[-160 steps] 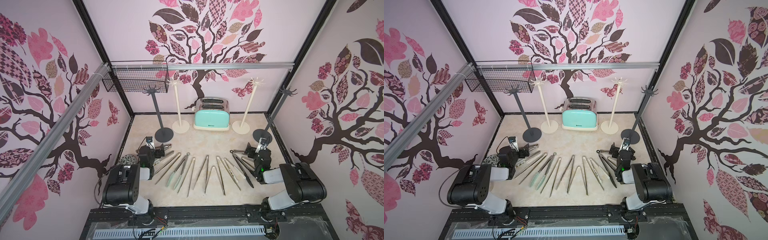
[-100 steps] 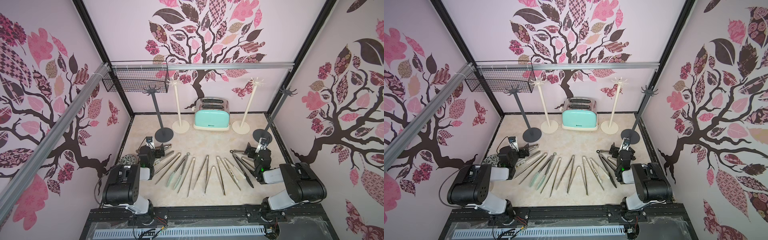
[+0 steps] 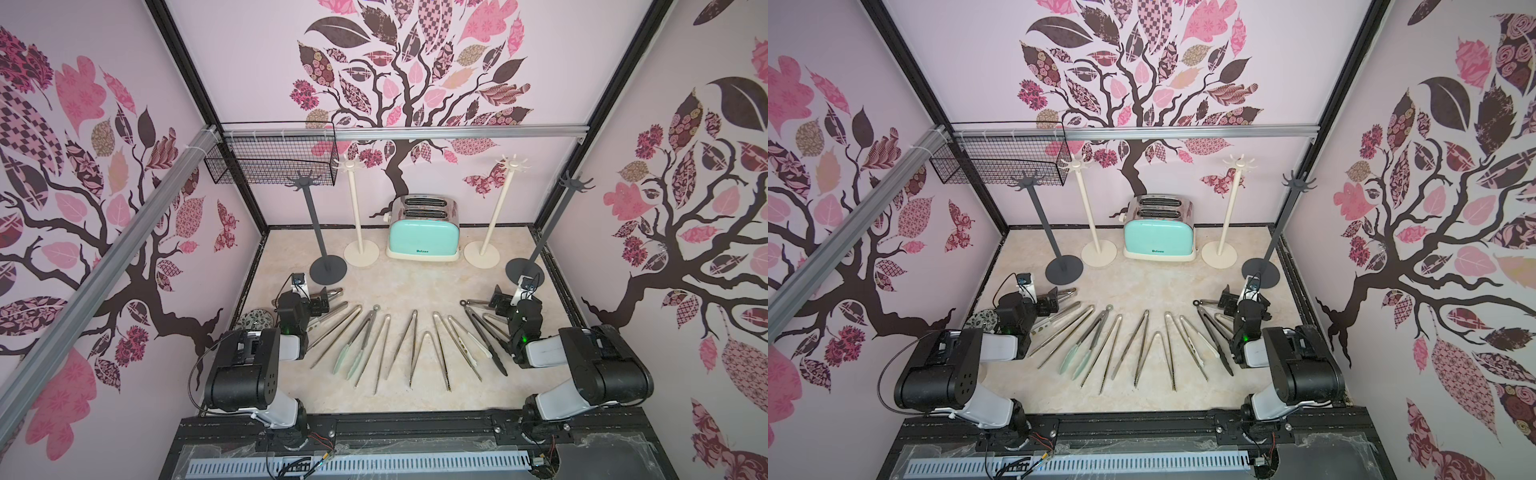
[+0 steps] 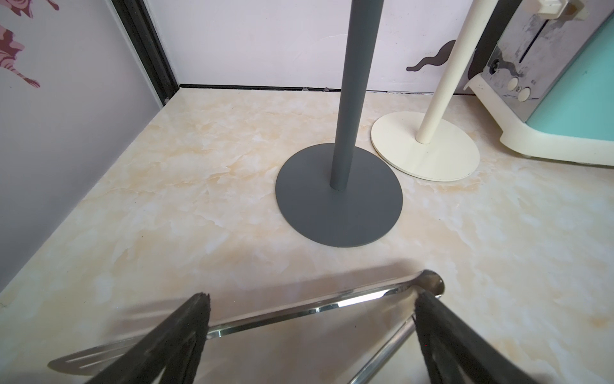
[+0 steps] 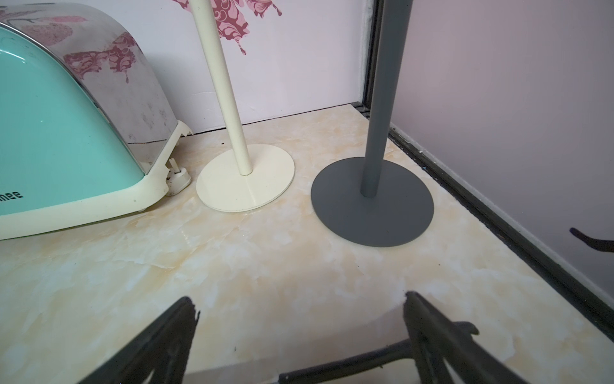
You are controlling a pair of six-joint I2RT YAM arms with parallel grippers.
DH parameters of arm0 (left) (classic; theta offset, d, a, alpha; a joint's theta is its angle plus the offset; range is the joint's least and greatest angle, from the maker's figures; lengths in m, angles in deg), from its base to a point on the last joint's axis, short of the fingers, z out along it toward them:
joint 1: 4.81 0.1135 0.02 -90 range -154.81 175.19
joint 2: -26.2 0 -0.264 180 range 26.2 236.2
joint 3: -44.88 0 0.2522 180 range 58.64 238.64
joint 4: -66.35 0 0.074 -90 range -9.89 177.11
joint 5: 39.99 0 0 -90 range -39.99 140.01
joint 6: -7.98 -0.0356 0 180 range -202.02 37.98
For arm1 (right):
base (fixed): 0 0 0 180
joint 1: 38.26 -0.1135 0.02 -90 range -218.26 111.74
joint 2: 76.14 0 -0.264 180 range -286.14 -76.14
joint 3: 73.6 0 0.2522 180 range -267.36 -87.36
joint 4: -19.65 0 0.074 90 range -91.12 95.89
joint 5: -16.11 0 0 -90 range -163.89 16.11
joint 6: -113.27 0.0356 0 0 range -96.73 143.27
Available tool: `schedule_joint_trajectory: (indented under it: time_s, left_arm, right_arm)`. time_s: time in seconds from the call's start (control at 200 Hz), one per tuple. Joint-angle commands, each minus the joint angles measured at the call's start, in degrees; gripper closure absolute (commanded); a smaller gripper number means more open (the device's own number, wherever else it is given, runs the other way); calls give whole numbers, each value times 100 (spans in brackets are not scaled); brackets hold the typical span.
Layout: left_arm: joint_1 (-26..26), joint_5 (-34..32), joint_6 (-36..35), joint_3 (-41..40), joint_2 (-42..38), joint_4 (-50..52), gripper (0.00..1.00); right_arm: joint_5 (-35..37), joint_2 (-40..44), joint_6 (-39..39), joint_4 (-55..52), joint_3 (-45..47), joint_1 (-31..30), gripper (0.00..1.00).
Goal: Hang food tongs on kitchen utensil racks
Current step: Pick up the rack from the center of the board.
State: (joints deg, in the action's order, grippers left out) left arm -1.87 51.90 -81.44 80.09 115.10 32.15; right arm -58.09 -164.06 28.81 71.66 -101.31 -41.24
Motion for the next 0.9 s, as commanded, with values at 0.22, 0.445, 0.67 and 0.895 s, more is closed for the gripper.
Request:
schedule_joint_trajectory:
  time_s: [0.22, 0.445, 0.67, 0.895]
  left_arm:
    - [55, 108, 60, 91, 41, -104, 2]
    - [33, -183, 139, 253, -106, 304, 21]
    - [-84, -509, 99, 679, -854, 1576, 27]
    - [-237, 267, 136, 785, -1561, 1693, 27]
  right_arm:
    - [66, -86, -44, 75, -163, -52, 1]
    - [172, -5, -12, 225, -111, -47, 1]
    - [118, 879, -10, -1331, -509, -40, 0]
    - [-135, 1505, 206, -2642, -1117, -41, 1]
